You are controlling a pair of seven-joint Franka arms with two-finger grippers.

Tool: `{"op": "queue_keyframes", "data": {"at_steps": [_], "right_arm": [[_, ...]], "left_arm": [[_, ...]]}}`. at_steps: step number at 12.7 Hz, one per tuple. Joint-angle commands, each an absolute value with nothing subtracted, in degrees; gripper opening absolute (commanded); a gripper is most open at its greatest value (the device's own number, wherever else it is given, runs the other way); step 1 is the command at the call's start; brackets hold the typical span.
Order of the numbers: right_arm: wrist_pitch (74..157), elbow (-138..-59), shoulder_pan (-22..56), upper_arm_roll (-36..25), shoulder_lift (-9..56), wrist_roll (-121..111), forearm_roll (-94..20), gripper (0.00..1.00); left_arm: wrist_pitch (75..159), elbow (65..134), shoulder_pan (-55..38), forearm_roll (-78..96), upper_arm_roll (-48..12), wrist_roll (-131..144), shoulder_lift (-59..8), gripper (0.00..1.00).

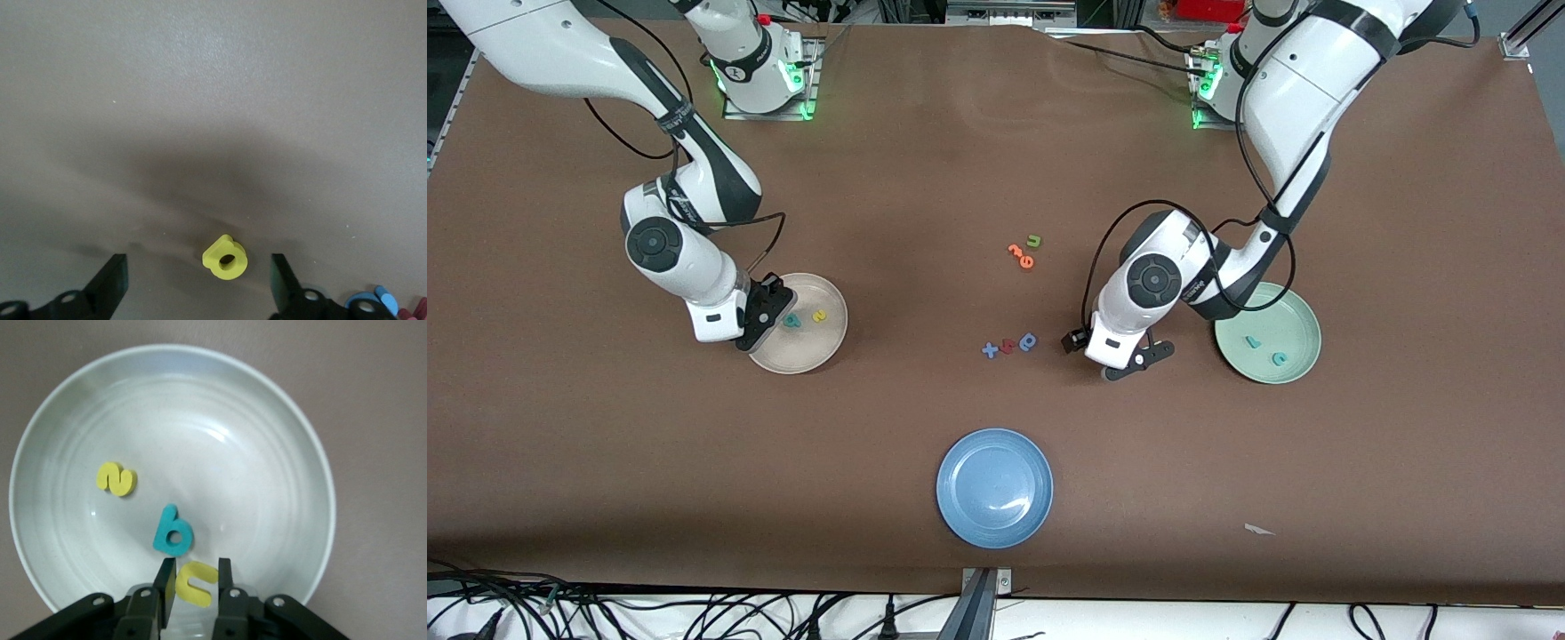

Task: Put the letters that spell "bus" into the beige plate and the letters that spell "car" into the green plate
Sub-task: 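Grasp the yellow a with the left gripper while the right gripper withdraws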

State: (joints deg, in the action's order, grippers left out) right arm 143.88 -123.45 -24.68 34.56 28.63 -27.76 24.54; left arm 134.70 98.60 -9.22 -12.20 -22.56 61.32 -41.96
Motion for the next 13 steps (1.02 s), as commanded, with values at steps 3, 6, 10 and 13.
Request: {"op": "queue_keyframes", "data": {"at_steps": [3,6,10,13], "right_arm": [[143.62,-124.02,-24.87,35.59,24.35,-27.43,24.17,0.98],[136.01,-120.43,-24.87,36.99,22.25,-23.94,23.91,0.98],[113.17,-106.39,-24.70,43.41,22.06,-8.56,23.56,0.98],[100.06,-96.01,-24.52,43.24,22.15,-3.35,16.99,0.98]], "left_arm": [[134.47,95.81,-11.24,-12.22,-21.53,61.52,-43.15,0.65],[134.47,95.63,-12.30,-12.22,-20.66,61.52,-43.50,0.61],[134.47,95.62,-15.20,-12.13,-17.41,61.52,-43.94,0.61],[134.47,95.54,-15.21,-12.04,-17.40,61.52,-43.95,0.58]]}}
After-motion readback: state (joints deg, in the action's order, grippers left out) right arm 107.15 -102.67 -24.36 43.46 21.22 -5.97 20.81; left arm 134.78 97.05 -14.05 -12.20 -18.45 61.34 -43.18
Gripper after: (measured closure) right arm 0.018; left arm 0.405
